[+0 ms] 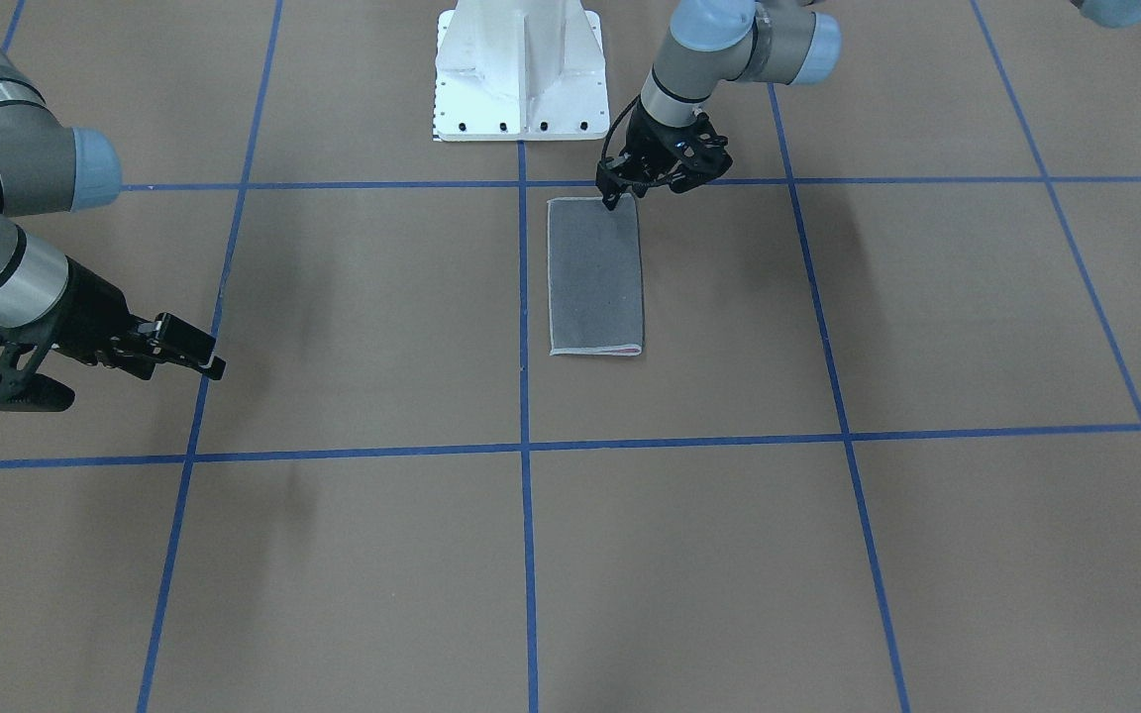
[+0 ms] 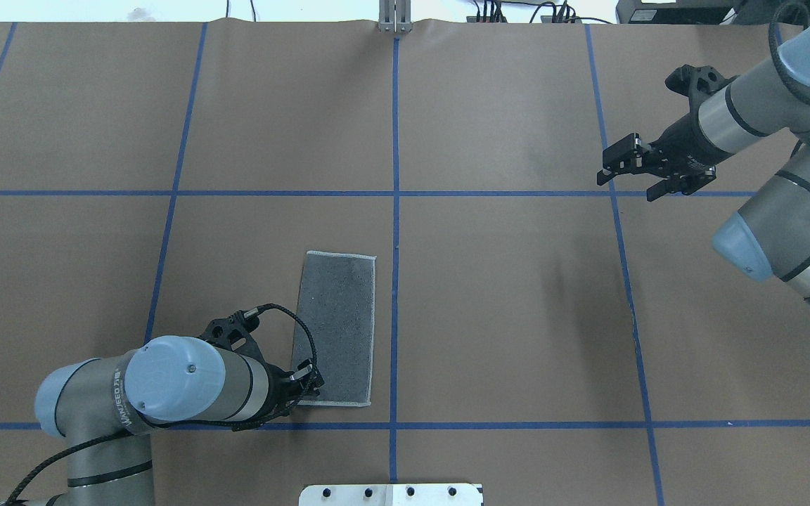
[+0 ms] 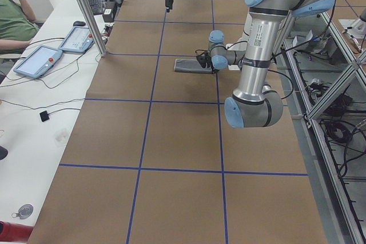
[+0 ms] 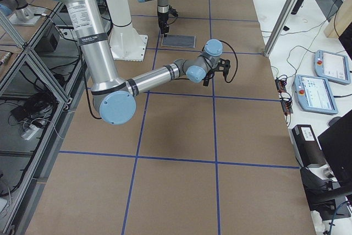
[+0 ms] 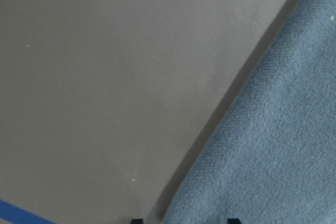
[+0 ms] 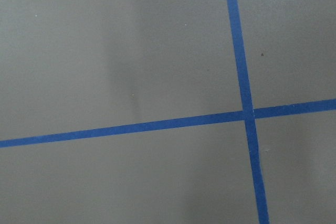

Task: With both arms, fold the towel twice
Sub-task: 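Grasp the towel's near end with the left gripper and begin lifting, then lift and fold the held end away from the robot over the strip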

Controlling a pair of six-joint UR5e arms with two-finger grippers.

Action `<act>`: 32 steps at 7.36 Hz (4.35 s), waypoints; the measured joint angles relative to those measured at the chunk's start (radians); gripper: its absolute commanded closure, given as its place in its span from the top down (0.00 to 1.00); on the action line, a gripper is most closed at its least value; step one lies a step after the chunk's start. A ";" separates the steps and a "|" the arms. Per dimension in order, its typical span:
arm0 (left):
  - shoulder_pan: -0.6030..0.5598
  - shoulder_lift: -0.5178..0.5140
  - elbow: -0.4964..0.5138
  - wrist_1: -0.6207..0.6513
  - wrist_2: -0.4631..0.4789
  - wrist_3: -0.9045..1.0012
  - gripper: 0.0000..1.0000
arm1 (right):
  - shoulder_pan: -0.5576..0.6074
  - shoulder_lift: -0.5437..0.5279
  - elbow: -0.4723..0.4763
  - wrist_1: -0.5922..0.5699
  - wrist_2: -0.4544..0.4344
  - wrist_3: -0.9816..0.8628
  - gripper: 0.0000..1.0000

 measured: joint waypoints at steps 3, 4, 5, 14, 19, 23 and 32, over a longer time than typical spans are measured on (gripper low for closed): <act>0.000 -0.006 0.008 -0.001 0.000 -0.003 0.41 | 0.000 0.000 0.000 -0.001 0.000 0.000 1.00; 0.000 -0.006 0.009 -0.001 0.000 -0.003 0.28 | 0.000 0.000 0.001 -0.001 0.000 0.000 1.00; 0.000 -0.006 0.009 -0.002 0.000 -0.004 0.10 | 0.000 0.000 0.002 -0.001 0.000 0.000 1.00; -0.040 -0.086 0.000 -0.003 -0.005 -0.005 0.00 | 0.000 -0.005 -0.002 0.001 -0.007 0.002 1.00; -0.199 -0.207 0.128 -0.013 -0.013 0.001 0.00 | -0.001 -0.003 -0.005 0.001 -0.009 0.002 1.00; -0.280 -0.236 0.200 -0.078 -0.047 -0.002 0.00 | -0.002 0.001 -0.006 0.000 -0.013 0.002 1.00; -0.346 -0.248 0.358 -0.230 -0.091 -0.004 0.00 | -0.003 0.004 -0.008 -0.001 -0.021 0.002 1.00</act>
